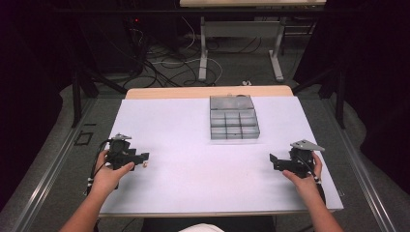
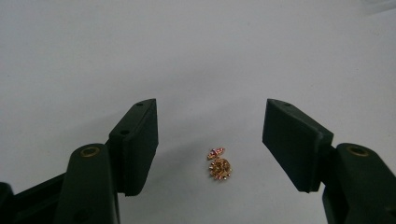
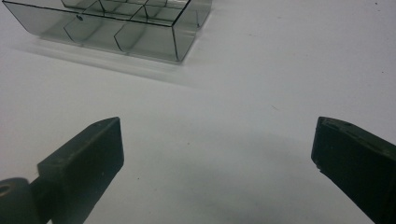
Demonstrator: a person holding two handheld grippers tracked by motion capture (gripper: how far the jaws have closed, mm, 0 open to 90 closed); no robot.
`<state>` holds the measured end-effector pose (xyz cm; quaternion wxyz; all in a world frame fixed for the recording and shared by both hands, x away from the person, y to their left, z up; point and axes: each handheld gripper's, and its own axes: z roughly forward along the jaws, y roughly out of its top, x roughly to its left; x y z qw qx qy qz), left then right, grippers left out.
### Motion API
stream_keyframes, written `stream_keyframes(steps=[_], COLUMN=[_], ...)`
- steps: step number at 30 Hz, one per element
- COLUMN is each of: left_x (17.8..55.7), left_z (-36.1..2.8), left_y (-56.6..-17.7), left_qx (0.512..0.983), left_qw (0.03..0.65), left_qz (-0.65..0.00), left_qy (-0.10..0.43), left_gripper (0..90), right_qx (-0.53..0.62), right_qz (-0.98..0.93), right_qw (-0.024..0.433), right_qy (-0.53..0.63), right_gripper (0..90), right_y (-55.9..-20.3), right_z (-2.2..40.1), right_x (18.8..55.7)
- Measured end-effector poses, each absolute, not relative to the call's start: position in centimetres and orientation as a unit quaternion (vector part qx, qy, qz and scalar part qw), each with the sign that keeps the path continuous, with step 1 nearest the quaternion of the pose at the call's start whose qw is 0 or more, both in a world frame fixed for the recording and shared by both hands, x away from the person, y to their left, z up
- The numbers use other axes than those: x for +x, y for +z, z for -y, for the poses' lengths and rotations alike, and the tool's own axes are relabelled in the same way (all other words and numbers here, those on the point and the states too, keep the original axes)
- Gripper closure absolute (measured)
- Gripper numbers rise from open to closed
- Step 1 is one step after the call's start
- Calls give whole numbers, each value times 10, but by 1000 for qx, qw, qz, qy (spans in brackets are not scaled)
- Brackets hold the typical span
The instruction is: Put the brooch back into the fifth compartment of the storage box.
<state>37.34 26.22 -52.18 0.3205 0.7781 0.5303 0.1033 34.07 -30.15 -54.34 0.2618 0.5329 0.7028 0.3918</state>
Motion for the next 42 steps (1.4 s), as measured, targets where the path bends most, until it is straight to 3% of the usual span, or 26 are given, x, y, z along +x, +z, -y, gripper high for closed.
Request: stream_keyframes(steps=[20, 42], left_x=[378, 382], left_z=[-259, -249], left_y=[-527, -532], left_qx=[786, 789], left_qw=[277, 234], left_qz=[-551, -567], left_qy=[49, 34], left_gripper=[527, 702], right_qx=[534, 536], right_qz=[-705, -706], right_qw=[255, 250], right_qy=[390, 390], right_gripper=[20, 21], right_y=[-545, -546], right_z=[301, 301], right_x=[342, 342])
